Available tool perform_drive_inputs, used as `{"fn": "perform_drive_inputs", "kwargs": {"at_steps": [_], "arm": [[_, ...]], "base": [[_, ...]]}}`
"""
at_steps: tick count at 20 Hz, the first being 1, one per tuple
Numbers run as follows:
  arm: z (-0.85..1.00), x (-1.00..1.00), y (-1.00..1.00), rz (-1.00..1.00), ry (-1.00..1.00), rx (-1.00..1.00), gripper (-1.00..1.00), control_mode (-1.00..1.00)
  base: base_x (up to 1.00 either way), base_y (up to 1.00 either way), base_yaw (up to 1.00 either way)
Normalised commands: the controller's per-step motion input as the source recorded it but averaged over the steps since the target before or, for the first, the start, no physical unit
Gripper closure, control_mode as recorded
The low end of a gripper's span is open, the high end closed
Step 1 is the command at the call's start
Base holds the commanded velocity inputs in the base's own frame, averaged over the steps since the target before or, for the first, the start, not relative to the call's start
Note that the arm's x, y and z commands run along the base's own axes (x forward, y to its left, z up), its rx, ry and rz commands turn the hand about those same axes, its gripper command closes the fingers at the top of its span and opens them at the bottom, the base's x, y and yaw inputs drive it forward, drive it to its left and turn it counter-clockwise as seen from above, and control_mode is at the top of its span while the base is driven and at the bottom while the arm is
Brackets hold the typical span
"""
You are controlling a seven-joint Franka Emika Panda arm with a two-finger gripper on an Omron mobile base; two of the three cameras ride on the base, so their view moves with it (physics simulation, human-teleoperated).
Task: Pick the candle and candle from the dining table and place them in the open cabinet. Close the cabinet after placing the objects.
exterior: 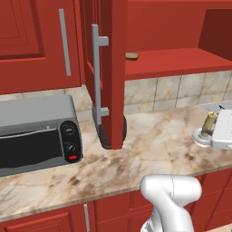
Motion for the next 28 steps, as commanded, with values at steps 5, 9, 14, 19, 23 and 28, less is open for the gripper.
{"fn": "perform_drive_inputs", "kwargs": {"at_steps": [5, 9, 14, 19, 23, 28], "arm": [[0.14, -0.05, -0.04, -0.03, 0.00, -0.05, 1.00, -1.00], [0.18, -0.09, -0.04, -0.02, 0.00, -0.01, 1.00, -1.00], [0.21, -0.09, -0.01, -0.02, 0.00, 0.00, 1.00, -1.00], [0.21, -0.05, 0.00, -0.02, 0.00, 0.00, 1.00, -1.00], [0.20, -0.02, 0.00, -0.02, 0.00, 0.00, 1.00, -1.00], [0.19, 0.00, 0.00, -0.02, 0.00, 0.00, 1.00, -1.00]], "base": [[0.00, 0.00, 0.00], [0.00, 0.00, 0.00], [0.00, 0.00, 0.00], [0.00, 0.00, 0.00], [0.00, 0.00, 0.00], [0.00, 0.00, 0.00]]}}
